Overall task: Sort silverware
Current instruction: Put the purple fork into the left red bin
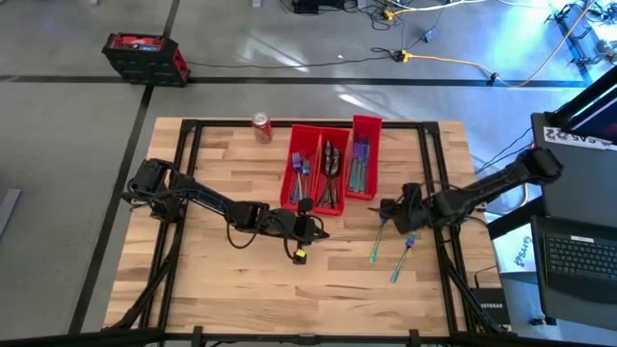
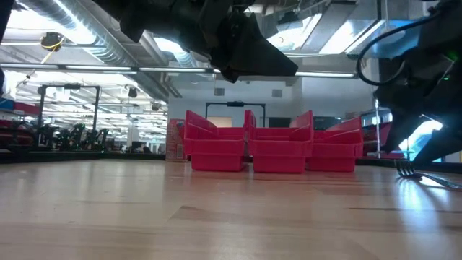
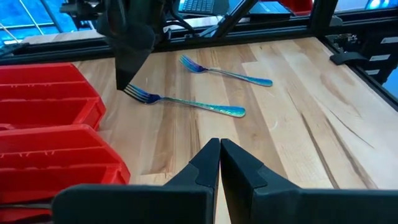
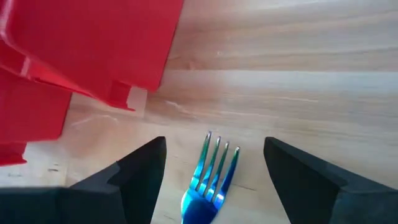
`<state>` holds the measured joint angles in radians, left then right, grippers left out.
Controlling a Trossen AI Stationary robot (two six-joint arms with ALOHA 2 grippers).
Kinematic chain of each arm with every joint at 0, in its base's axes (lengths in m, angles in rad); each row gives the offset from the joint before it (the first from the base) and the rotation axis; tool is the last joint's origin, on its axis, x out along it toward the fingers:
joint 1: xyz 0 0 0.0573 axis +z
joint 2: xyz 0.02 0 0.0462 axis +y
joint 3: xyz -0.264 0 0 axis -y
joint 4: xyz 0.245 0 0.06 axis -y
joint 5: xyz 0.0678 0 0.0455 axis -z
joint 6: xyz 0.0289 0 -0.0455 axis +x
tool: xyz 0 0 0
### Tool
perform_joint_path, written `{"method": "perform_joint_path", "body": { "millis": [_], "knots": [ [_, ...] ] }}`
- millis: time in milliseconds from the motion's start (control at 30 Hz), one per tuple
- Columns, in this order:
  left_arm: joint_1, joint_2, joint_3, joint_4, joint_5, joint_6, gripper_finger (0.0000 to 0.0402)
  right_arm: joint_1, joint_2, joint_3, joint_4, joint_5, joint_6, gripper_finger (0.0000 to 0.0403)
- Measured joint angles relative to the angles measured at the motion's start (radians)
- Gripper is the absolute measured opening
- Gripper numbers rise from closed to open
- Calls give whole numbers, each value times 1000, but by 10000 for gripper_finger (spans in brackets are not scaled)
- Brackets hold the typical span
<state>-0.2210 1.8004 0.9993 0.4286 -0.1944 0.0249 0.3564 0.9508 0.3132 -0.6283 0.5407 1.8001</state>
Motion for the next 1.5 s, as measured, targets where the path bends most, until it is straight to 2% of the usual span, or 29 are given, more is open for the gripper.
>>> {"method": "perform_joint_path", "body": {
  "millis": [233, 400, 700, 1500],
  "knots": [
    [-2, 0, 0, 0, 0, -2, 0, 60, 0, -55, 54, 41, 109, 255],
    [-2, 0, 0, 0, 0, -3, 0, 79, 0, -85, 110, 62, 119, 255],
    [-1, 0, 0, 0, 0, -2, 0, 78, -1, -136, 220, 92, 52, 255],
    [0, 0, 0, 0, 0, -2, 0, 75, 63, -145, 310, 130, -29, 250]
  ]
}}
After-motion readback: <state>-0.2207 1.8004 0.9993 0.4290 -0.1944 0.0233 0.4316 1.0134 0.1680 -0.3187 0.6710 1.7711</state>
